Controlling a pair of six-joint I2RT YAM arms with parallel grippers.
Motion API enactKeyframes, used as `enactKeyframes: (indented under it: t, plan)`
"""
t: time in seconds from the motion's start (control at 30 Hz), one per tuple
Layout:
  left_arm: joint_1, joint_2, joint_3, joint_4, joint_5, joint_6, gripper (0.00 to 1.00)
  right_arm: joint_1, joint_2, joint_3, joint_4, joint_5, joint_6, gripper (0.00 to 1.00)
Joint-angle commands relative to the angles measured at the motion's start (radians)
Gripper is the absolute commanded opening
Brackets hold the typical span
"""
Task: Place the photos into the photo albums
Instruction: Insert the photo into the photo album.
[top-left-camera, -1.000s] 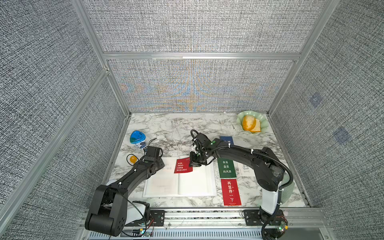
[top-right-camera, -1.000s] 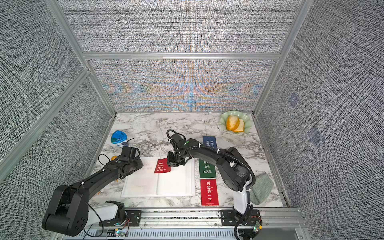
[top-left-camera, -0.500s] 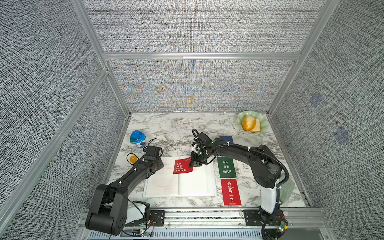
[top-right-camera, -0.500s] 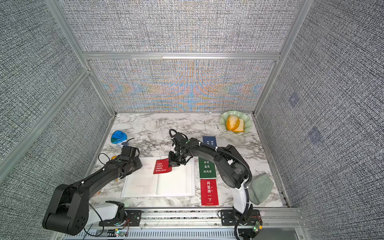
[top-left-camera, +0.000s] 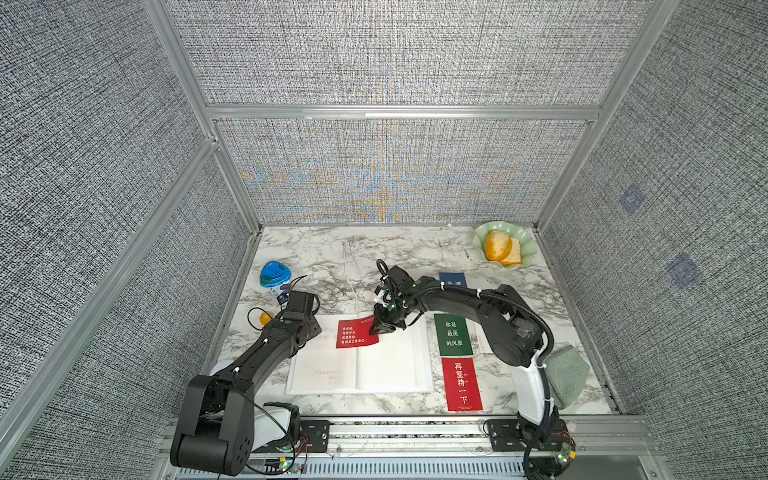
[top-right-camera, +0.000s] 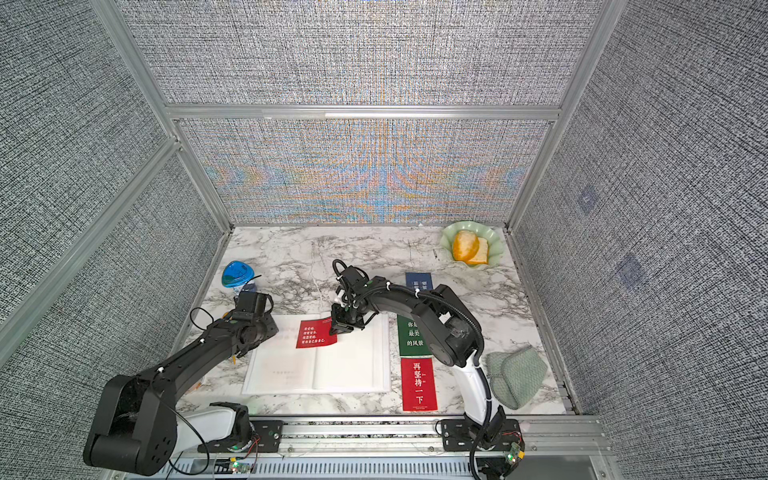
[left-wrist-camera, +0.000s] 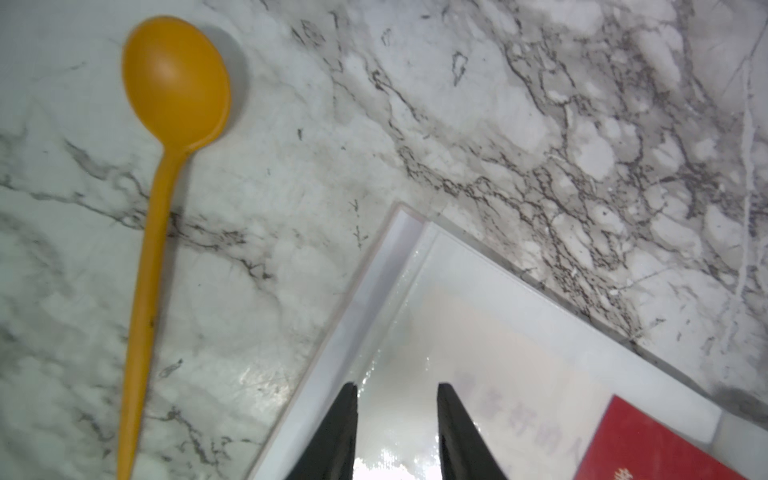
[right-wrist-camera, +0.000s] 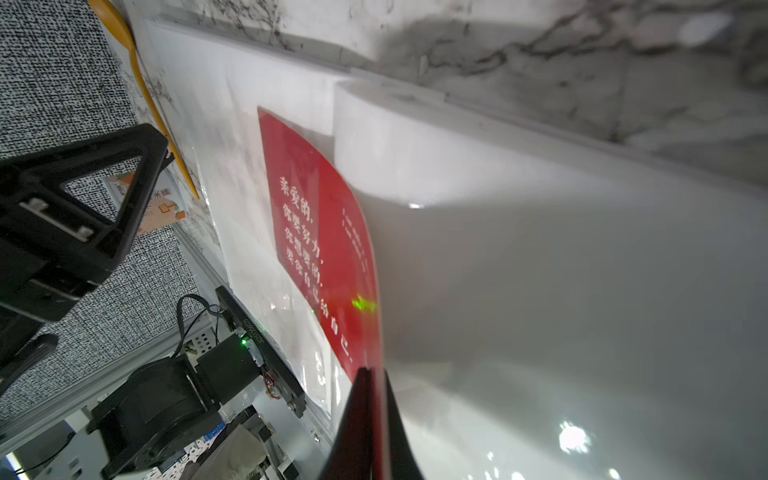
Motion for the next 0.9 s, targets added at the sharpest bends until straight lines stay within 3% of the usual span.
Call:
enactKeyframes:
  t: [0.0,0.17,0.43,0.87]
  plan:
    - [0.024,-0.010,-0.008,-0.009,-0.027,0.009,0.35,0.010,0.023,0.034,0.004,-0.026,-0.008,0.00]
    - [0.057,0.001,-0.014,0.014,-0.013,0.011,0.35,0.015,0.041,0.055,-0.015,-0.027,-0.020,0.00]
    - [0.078,0.030,-0.024,0.049,0.007,0.012,0.36,-0.015,-0.082,-0.041,-0.077,0.079,-0.060,0.26]
    - [0.094,0.038,-0.032,0.064,0.014,0.015,0.36,0.004,-0.048,0.004,-0.077,0.092,-0.041,0.27]
